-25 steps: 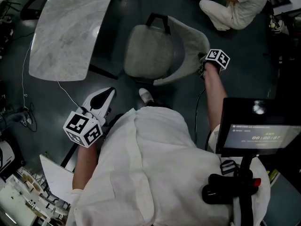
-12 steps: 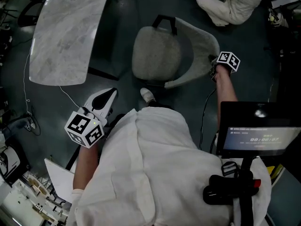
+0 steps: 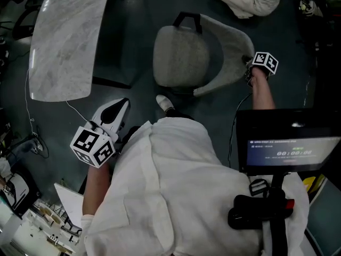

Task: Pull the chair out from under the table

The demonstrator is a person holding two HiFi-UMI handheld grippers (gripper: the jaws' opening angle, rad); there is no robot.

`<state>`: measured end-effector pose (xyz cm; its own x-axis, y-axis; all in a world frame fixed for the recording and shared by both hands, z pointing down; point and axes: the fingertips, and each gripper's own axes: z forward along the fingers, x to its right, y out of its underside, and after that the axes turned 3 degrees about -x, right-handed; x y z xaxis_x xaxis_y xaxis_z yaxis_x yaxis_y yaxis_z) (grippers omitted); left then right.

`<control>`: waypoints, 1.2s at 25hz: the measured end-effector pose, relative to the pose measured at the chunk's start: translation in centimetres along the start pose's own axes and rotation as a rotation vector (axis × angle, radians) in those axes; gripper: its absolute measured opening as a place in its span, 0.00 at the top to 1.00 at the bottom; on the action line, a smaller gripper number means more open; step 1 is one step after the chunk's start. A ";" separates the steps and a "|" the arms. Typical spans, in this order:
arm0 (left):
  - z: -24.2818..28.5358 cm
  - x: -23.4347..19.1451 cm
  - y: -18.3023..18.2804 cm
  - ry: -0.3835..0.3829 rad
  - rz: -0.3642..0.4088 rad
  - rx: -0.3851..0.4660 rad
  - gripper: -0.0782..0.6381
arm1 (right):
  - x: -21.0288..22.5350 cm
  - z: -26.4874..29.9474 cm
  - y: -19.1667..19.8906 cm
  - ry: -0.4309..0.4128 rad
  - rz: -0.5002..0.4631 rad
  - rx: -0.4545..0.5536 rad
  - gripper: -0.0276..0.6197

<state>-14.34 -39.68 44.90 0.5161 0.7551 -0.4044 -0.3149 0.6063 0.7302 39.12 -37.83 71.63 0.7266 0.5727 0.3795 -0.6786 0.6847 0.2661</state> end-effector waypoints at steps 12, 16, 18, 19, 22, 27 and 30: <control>1.1 2.2 0.7 0.029 0.006 -0.024 0.88 | 3.3 -1.8 0.1 0.004 -0.008 0.004 0.85; 1.3 2.8 0.9 0.027 -0.006 -0.028 0.88 | 3.8 -2.0 -0.3 0.007 -0.013 0.013 0.85; 1.6 3.2 1.1 0.029 -0.010 -0.027 0.88 | 4.2 -1.7 -0.7 0.009 -0.013 0.019 0.84; 1.7 3.3 1.2 0.030 -0.011 -0.025 0.88 | 4.3 -1.5 -0.8 0.013 -0.015 0.022 0.84; 1.3 3.2 1.5 0.035 -0.010 -0.019 0.88 | 4.3 -1.1 -0.9 0.039 -0.025 0.039 0.82; -4.2 2.1 2.2 0.047 0.009 0.014 0.88 | 0.5 -3.9 1.0 0.053 -0.035 0.086 0.70; -5.9 3.3 3.2 0.039 0.014 0.048 0.88 | 0.6 -6.5 1.2 0.075 -0.068 0.128 0.68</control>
<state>-18.35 -33.81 42.67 0.4804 0.7732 -0.4141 -0.2827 0.5834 0.7614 39.41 -33.75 66.45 0.7744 0.5621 0.2905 -0.6319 0.6629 0.4017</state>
